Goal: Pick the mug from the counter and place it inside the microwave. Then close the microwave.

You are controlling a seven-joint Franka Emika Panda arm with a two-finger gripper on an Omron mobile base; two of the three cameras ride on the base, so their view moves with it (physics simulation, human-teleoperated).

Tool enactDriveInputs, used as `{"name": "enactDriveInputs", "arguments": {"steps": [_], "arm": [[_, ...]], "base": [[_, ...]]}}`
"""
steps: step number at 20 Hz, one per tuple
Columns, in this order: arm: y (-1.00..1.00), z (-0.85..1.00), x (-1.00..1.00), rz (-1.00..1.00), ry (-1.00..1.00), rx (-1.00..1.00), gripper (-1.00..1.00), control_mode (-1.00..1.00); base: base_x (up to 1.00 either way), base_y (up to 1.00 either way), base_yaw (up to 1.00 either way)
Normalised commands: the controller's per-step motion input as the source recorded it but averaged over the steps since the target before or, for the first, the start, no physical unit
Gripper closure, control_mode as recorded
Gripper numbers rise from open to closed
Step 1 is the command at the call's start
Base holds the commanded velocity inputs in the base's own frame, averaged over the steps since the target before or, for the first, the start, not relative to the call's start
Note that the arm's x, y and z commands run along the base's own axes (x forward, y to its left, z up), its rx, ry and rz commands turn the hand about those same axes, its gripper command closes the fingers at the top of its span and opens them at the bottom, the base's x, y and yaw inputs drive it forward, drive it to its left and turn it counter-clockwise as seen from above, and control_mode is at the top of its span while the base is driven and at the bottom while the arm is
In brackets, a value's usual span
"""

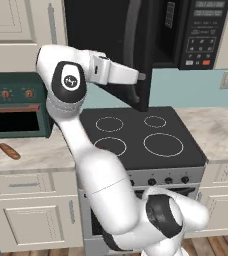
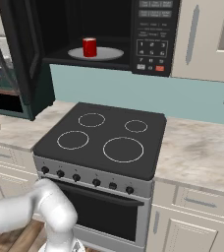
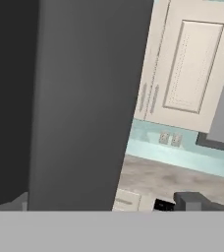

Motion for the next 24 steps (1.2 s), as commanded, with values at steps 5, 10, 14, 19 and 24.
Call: {"name": "enactDriveInputs", "arguments": {"steps": [5, 10, 14, 19, 24], "arm": [[-0.68, 0.05, 0.26, 0.14, 0.0, 0.0, -1.0, -1.0], [-0.42, 0.16, 0.42, 0.1, 0.0, 0.0, -1.0, -1.0], [-0.28, 0.24, 0.53, 0.08, 0.01, 0.0, -1.0, -1.0], [-0.23, 0.22, 0.53, 0.08, 0.0, 0.0, -1.0, -1.0], [-0.21, 0.13, 0.61, 0.1, 0.0, 0.0, -1.0, -1.0]], "base": [[0.0, 0.0, 0.0], [0.0, 0.0, 0.0], [0.0, 0.0, 0.0], [0.0, 0.0, 0.0], [0.0, 0.0, 0.0]]}}
